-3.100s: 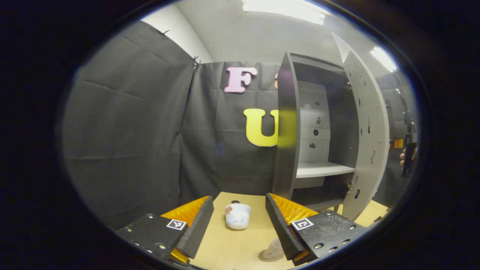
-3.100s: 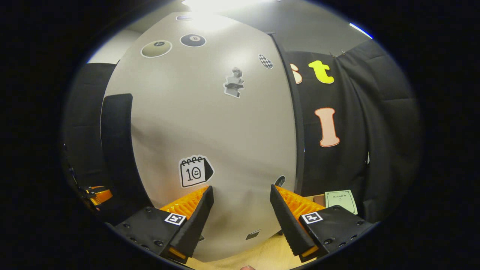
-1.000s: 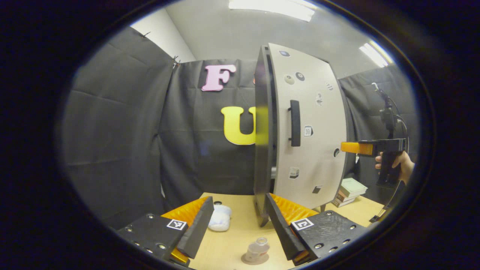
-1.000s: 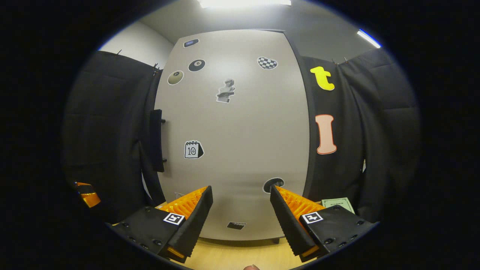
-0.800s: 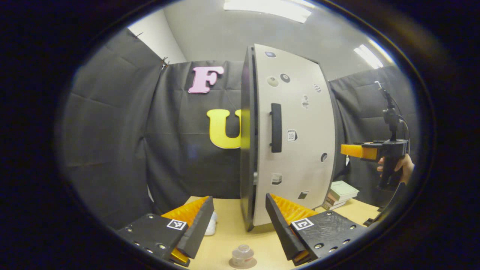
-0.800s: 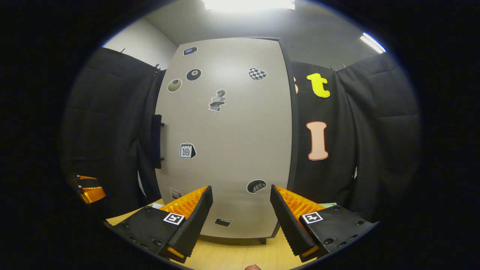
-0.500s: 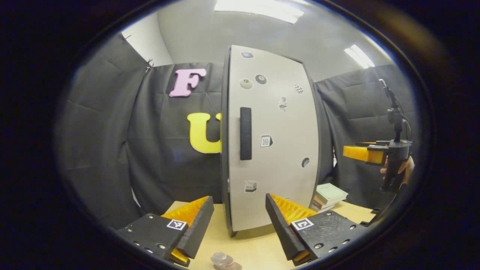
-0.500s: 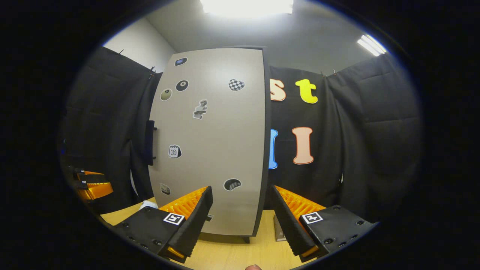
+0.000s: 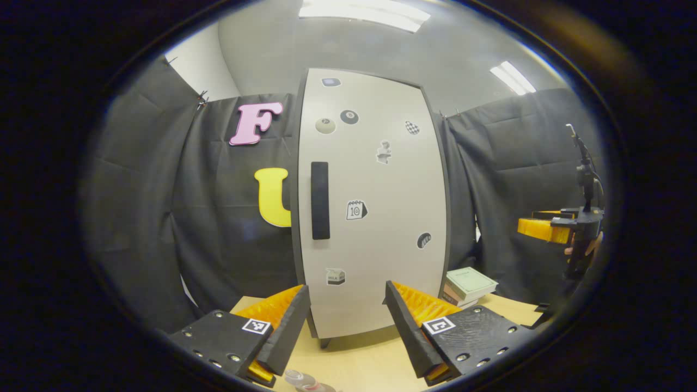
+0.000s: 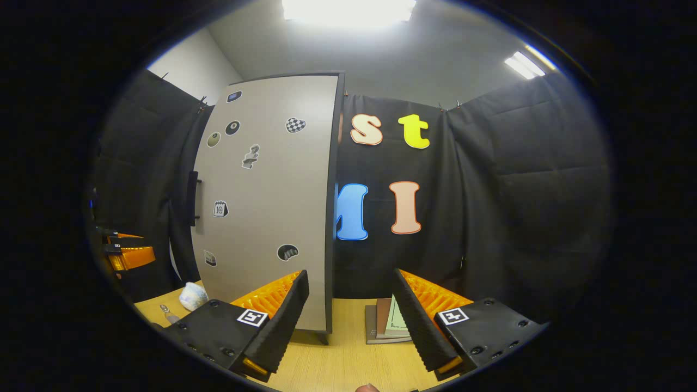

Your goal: Open the cabinet door with the right hand, grasp the bottle in the cabinet with the left hand and place it on the coaster, then close the cabinet door with the right hand.

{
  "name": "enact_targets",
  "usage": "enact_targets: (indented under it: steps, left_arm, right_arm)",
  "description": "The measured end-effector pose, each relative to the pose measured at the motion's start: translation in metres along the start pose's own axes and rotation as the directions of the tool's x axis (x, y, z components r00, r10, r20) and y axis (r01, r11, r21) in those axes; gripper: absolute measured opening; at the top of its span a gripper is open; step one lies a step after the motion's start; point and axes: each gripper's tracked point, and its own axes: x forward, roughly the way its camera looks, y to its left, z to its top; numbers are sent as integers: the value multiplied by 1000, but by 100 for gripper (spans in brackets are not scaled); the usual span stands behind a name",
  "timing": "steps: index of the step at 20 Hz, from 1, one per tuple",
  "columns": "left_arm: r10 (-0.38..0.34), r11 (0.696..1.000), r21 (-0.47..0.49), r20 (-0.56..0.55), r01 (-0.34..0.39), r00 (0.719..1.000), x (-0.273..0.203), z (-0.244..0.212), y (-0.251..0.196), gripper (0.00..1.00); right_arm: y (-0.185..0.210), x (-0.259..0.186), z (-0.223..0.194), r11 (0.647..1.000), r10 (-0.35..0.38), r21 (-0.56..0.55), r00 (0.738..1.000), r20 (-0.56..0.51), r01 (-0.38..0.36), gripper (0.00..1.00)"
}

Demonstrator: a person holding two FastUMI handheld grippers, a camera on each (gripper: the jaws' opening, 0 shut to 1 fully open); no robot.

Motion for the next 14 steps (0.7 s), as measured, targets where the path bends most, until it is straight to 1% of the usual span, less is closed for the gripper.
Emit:
enact_targets:
  steps: [4,14]
  left_arm:
    - [29,999,14,10,-29,1000,0,4,2,84]
    - [109,994,17,28,-109,994,-5,10,21,84]
  right_arm:
    - [-8,-1,-9,1000,17,6,1000,-14,-16,97]
    - [4,1,-11,995,100,-5,995,-17,-100,98]
